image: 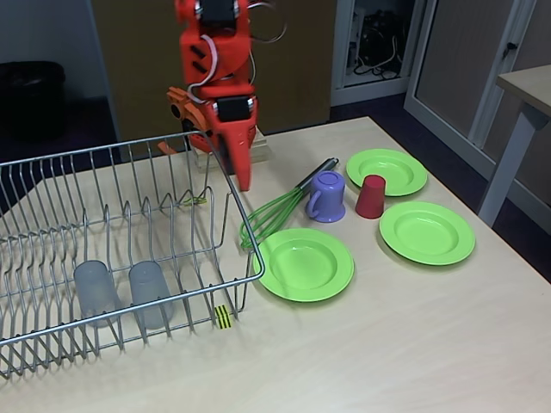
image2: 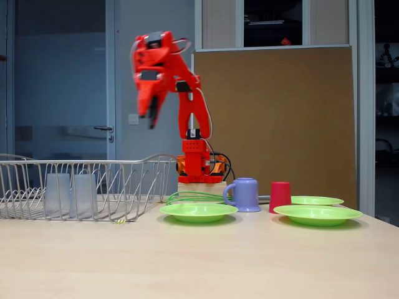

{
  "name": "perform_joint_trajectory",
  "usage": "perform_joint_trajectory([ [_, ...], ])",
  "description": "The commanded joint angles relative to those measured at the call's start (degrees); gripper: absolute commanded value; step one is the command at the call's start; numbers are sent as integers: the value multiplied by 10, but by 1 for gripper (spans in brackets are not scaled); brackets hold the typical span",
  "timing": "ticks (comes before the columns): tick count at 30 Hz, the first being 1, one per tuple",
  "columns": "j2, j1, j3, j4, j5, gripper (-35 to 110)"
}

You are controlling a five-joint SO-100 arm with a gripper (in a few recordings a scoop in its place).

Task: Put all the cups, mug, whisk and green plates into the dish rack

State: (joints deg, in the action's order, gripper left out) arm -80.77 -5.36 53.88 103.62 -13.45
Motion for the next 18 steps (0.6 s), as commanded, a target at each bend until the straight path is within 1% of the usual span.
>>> perform_joint_trajectory([
  [1, -133, 100, 100, -2, 117, 29],
  [5, -223, 224, 224, -25, 272, 31],
  [11, -298, 404, 406, -116, 501, 35],
  [15, -277, 490, 458, -171, 609, 36],
  [18, -248, 526, 472, -193, 655, 38],
])
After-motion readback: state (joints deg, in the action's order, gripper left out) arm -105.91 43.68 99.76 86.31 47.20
